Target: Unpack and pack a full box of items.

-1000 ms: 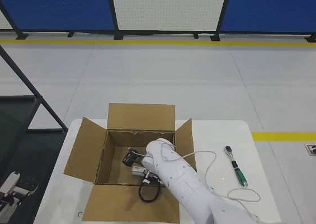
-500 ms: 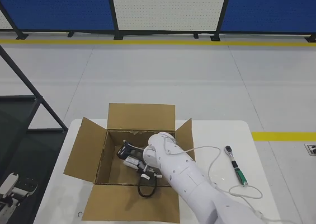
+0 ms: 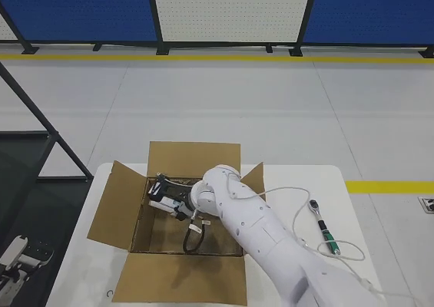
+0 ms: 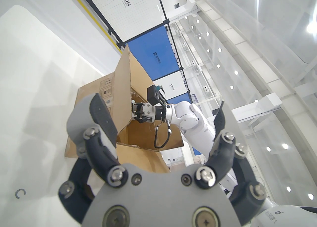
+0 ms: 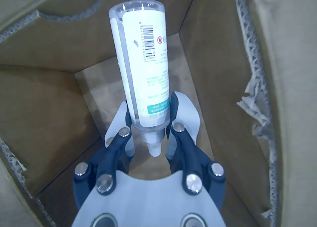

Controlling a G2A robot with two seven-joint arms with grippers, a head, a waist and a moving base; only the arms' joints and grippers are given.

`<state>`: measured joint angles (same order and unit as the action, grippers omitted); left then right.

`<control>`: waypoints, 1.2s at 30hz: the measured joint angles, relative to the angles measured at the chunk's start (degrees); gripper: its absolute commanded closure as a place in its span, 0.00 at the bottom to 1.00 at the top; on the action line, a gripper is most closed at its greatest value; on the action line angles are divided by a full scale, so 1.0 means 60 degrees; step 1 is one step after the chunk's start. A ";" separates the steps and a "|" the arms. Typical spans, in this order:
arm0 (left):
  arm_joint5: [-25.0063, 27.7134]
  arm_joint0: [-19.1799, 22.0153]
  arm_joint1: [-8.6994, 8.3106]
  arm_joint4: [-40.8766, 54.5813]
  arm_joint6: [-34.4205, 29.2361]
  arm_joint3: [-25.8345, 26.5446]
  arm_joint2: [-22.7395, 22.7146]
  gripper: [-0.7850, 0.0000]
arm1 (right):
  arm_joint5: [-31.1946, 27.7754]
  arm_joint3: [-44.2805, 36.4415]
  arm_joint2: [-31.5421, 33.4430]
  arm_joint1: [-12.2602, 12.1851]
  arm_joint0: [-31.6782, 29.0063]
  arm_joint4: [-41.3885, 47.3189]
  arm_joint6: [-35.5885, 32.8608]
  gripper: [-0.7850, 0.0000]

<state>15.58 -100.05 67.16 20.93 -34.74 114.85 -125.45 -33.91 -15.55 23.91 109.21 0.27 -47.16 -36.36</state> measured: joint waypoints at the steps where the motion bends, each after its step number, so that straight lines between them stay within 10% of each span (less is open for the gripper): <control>1: -0.0004 0.0007 -0.0002 0.0004 -0.0003 0.0013 0.0000 0.00 | 0.0059 -0.0131 0.0021 -0.0035 -0.0007 -0.0032 0.0008 1.00; 13: -0.0048 0.0100 -0.0031 0.0047 0.0030 0.0046 -0.0047 0.00 | 0.1213 -0.3370 0.0873 -0.1226 -0.0914 -0.0653 -0.0621 1.00; 24: -0.0042 0.0049 -0.0042 -0.0062 0.0057 0.0188 0.0013 0.00 | 0.2647 -1.0990 0.3623 -0.3313 -0.4768 -0.2848 -0.3581 1.00; 36: -0.0034 0.0005 -0.0041 -0.0052 0.0074 0.0251 -0.0008 0.00 | 0.2564 -1.1613 0.3835 -0.3406 -0.5130 -0.2951 -0.3791 1.00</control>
<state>15.37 -100.02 66.91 20.62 -34.30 116.36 -125.49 -18.53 -85.22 46.92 88.77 -30.50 -64.87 -59.10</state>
